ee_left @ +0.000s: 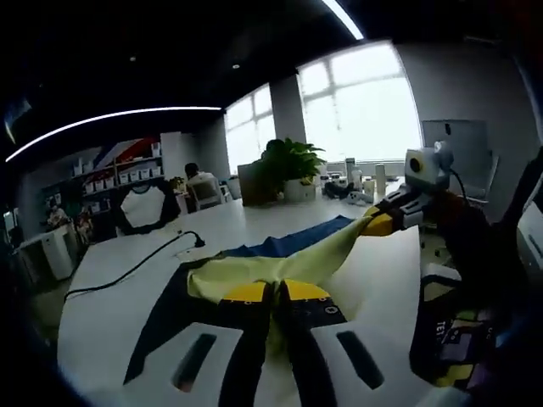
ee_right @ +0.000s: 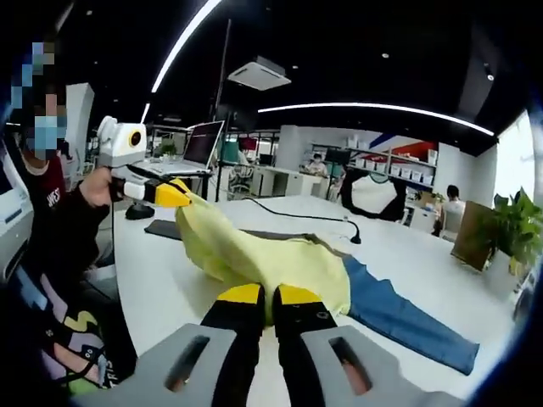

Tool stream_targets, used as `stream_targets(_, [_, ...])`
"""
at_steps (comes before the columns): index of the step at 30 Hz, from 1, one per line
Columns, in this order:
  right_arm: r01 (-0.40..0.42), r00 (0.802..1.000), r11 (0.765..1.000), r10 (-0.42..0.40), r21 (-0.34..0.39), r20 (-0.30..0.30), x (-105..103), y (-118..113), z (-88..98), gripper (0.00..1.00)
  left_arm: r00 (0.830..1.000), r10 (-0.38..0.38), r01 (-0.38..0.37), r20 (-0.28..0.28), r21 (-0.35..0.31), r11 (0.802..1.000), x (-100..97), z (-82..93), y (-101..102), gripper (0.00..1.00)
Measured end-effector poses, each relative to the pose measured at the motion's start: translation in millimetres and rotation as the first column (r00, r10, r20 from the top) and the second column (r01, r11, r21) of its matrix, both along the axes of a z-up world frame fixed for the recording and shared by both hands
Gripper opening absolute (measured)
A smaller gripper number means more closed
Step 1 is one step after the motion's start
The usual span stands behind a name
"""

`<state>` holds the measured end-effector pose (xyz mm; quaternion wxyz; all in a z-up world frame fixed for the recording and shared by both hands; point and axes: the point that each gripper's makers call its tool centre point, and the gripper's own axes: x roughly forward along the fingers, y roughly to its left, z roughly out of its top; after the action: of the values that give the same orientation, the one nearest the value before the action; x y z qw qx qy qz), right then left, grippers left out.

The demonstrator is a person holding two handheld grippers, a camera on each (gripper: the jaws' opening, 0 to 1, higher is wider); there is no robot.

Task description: Fold the garment on the visible template until the final outline fits inside the template.

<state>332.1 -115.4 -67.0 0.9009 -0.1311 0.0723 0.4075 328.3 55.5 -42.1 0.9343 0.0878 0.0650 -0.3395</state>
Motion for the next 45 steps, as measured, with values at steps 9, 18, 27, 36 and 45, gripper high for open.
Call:
stream_targets(9, [0.049, 0.999, 0.999, -0.049, -0.008, -0.008, 18.3, -19.1, 9.1, 0.02, 0.994, -0.099, 0.103, -0.041, 0.125, 0.987, 4.7, 10.0, -26.8, 0.06])
stream_targets(18, [0.104, 0.991, 0.995, -0.104, -0.002, -0.09, 17.5, -48.2, -25.7, 0.02, 0.955, -0.241, 0.264, -0.174, 0.126, 0.956, -20.9, -41.7, -64.6, 0.06])
stream_targets(27, [0.151, 0.974, 0.988, -0.151, -0.009, -0.169, 11.6, -68.9, -58.5, 0.02, 0.93, -0.265, 0.282, -0.254, 0.033, 0.959, -21.7, -93.3, -78.9, 0.06])
stream_targets(36, [0.178, 0.961, 0.984, -0.176, -0.009, -0.214, 12.8, -78.4, -76.0, 0.02, 0.951, -0.196, 0.213, -0.241, 0.045, 0.976, -10.1, -114.5, -67.3, 0.32])
stream_targets(45, [0.183, 0.955, 0.983, -0.177, 0.0, -0.239, 10.3, -81.0, -85.4, 0.02, 0.962, -0.117, 0.144, -0.248, 0.092, 0.985, -12.4, -124.4, -21.4, 0.37])
